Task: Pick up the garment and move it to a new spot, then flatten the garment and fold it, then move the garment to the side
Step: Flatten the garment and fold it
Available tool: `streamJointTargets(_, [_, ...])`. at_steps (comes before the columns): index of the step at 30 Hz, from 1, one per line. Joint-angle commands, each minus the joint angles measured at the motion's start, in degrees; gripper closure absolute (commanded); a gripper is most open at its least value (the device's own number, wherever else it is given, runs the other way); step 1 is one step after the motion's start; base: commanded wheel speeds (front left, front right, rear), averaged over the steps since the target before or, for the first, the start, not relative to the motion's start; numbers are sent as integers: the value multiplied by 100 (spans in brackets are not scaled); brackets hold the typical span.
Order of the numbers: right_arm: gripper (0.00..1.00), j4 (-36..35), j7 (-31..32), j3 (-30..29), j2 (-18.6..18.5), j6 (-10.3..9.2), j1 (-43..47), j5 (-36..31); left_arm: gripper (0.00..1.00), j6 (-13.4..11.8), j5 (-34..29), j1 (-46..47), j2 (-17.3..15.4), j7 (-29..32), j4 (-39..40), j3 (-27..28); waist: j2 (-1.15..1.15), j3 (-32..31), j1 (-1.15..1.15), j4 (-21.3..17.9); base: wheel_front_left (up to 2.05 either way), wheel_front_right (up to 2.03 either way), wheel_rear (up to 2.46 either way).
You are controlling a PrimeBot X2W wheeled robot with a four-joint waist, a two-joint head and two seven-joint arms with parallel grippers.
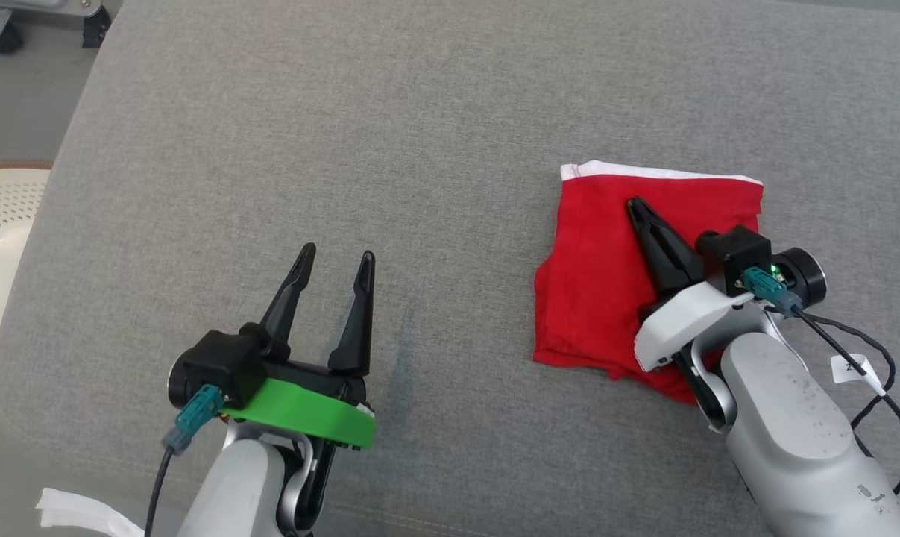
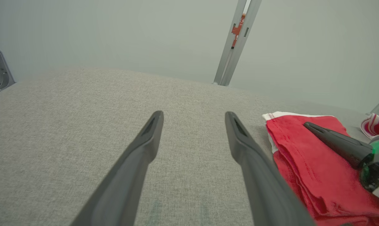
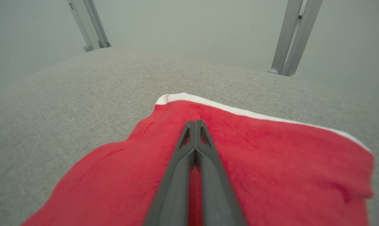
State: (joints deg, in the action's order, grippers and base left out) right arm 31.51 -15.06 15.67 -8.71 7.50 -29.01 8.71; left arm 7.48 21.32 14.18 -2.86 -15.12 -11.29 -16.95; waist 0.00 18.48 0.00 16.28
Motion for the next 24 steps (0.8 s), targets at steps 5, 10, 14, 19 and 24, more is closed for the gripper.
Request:
streamJointTargets(5, [100,679,-3,58,-93,-2,-36,22,0,2,-35,64,-10,0,-63,-55,0,48,0,168,0,0,0])
streamJointTargets(10, [100,845,1,10,-12,-2,-146,115,0,2,-71,55,-10,0,-109,-41,0,-36,0,86,0,0,0])
streamJointTargets(14, [100,512,-6,-6,38,-2,-86,183,0,2,-126,11,-11,0,-110,-5,0,-146,0,-71,0,0,0])
streamJointTargets(19, [100,-22,-7,-50,77,-2,81,325,0,2,-226,-87,-12,0,-74,91,0,-354,0,-358,0,0,0])
streamJointTargets(24, [100,-620,-7,-262,76,-2,404,496,0,2,-302,-182,-13,0,-30,199,0,-575,0,-697,0,0,0])
